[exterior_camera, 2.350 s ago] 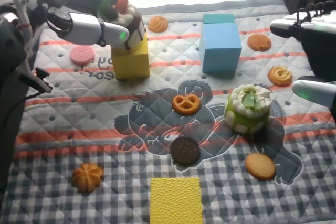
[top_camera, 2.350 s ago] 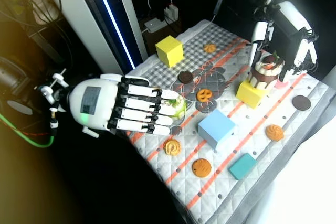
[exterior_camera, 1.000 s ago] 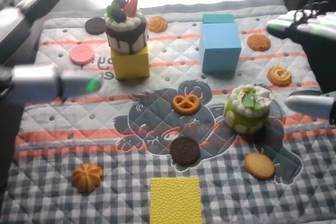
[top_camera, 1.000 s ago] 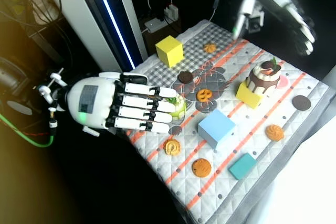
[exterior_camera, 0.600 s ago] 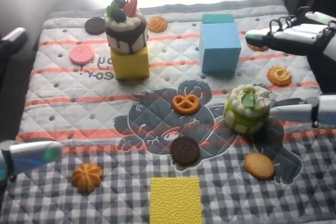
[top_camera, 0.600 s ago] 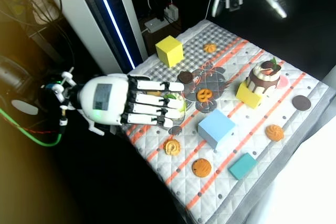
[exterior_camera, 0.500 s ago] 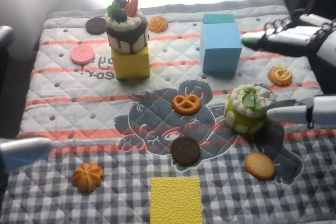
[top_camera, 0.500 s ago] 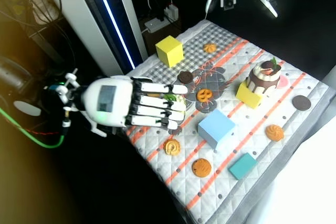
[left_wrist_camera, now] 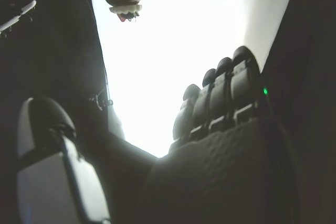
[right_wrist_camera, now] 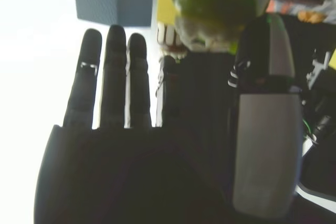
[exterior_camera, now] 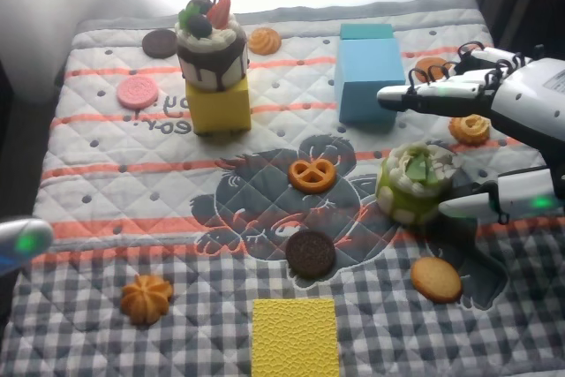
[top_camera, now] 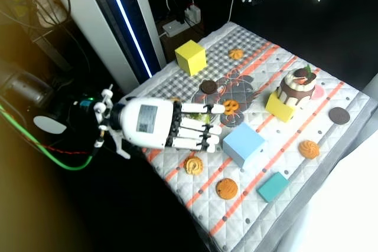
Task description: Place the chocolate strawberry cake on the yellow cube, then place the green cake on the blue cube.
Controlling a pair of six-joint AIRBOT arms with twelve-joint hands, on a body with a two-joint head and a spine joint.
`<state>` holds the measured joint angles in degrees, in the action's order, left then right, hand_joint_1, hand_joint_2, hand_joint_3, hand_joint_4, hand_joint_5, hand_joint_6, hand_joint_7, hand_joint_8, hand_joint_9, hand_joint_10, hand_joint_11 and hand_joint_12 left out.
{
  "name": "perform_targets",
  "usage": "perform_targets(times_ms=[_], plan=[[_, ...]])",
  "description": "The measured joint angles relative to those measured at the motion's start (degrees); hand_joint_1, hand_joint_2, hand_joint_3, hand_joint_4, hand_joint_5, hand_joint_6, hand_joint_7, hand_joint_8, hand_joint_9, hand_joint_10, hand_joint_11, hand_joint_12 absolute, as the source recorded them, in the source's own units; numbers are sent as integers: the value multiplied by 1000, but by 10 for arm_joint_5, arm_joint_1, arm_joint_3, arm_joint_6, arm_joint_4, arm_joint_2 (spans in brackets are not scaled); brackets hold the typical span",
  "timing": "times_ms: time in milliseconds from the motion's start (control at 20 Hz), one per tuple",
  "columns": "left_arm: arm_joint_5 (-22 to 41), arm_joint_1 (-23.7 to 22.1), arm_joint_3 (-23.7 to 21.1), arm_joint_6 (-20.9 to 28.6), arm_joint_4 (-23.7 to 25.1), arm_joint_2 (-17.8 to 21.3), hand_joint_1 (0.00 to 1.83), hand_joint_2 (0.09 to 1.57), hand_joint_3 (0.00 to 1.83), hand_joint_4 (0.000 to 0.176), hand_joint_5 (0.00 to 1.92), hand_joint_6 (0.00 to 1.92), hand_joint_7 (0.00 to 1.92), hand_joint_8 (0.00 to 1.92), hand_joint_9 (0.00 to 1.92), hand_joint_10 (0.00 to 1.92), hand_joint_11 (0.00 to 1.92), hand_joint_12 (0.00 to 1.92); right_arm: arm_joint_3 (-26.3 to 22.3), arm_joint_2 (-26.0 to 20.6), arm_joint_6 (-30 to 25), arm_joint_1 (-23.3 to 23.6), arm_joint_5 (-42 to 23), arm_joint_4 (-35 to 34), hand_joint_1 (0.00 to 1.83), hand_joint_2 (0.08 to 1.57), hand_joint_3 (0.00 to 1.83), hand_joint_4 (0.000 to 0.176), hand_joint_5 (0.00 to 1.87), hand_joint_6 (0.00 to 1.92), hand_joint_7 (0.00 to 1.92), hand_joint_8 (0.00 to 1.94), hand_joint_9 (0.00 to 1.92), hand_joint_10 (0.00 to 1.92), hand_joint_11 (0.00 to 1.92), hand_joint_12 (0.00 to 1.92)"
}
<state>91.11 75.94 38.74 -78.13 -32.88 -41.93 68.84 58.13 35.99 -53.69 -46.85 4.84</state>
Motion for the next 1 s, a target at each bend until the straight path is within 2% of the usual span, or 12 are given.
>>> perform_targets(times_ms=[50, 250, 300, 350, 400, 450, 500, 550, 700, 800, 950, 1000], plan=[[0, -3, 3, 3, 4, 0, 785, 742, 0, 113, 0, 0, 0, 0, 0, 0, 0, 0, 1, 2, 0, 0, 0, 2, 959, 927, 0, 170, 414, 2, 599, 6, 680, 26, 302, 1069], [-15, -17, 7, 5, 12, 0, 792, 754, 1, 108, 0, 0, 0, 0, 0, 0, 0, 0, 5, 12, 0, 12, 5, 8, 975, 952, 1, 109, 537, 1, 781, 28, 877, 131, 403, 1350], [-18, -17, 7, 5, 14, 0, 796, 753, 1, 114, 0, 0, 0, 0, 0, 0, 0, 0, 5, 12, 0, 14, 8, 9, 1040, 952, 0, 84, 585, 4, 825, 34, 779, 502, 433, 1438], [-19, -17, 7, 5, 14, 0, 783, 754, 1, 102, 0, 0, 0, 0, 0, 0, 0, 0, 5, 14, 0, 14, 9, 11, 1094, 956, 0, 48, 668, 8, 893, 88, 717, 907, 505, 1521], [-19, -17, 7, 5, 14, 0, 793, 750, 0, 115, 0, 0, 0, 0, 0, 0, 0, 0, 5, 14, 0, 14, 9, 14, 1135, 978, 3, 9, 820, 16, 926, 301, 746, 1127, 597, 1565], [-19, -17, 7, 5, 11, 0, 798, 750, 0, 116, 0, 0, 0, 0, 0, 0, 0, 0, 5, 15, -2, 14, 9, 15, 1308, 1061, 7, 0, 928, 18, 991, 840, 807, 1212, 693, 1568], [-19, -17, 7, 5, 11, 0, 801, 758, 3, 116, 0, 0, 0, 0, 0, 0, 0, 0, 5, 15, -2, 16, 9, 17, 1274, 1083, 16, 0, 990, 714, 1005, 961, 914, 1306, 817, 1547], [-19, -17, 7, 7, 11, 0, 805, 760, 4, 120, 0, 0, 0, 0, 0, 0, 0, 0, 5, 15, -6, 17, 5, 18, 1267, 1109, 2, 0, 1036, 627, 969, 1217, 938, 1338, 858, 1566], [-19, -17, 7, 9, 11, 0, 823, 759, 3, 102, 0, 0, 0, 0, 0, 0, 0, 0, 5, 15, -13, 20, 6, 21, 1275, 1087, 0, 0, 1132, 533, 998, 1197, 996, 1347, 923, 1598], [-19, -17, 7, 11, 11, 0, 810, 770, 8, 105, 0, 0, 0, 0, 0, 0, 0, 0, 5, 15, -21, 20, 4, 21, 1263, 1106, 2, 0, 1116, 572, 939, 1280, 961, 1432, 921, 1708], [-19, -17, 7, 13, 10, 0, 800, 765, 5, 114, 0, 0, 0, 0, 0, 0, 0, 0, 4, 13, -43, 20, -24, 19, 1246, 1150, 0, 0, 1011, 727, 868, 1402, 802, 1349, 674, 1654], [-19, -17, 7, 13, 9, 0, 785, 773, 8, 105, 0, 0, 0, 0, 0, 0, 0, 0, -3, 3, -44, 20, -56, 16, 1239, 1164, 1, 0, 999, 740, 823, 1478, 725, 1465, 598, 1748]])
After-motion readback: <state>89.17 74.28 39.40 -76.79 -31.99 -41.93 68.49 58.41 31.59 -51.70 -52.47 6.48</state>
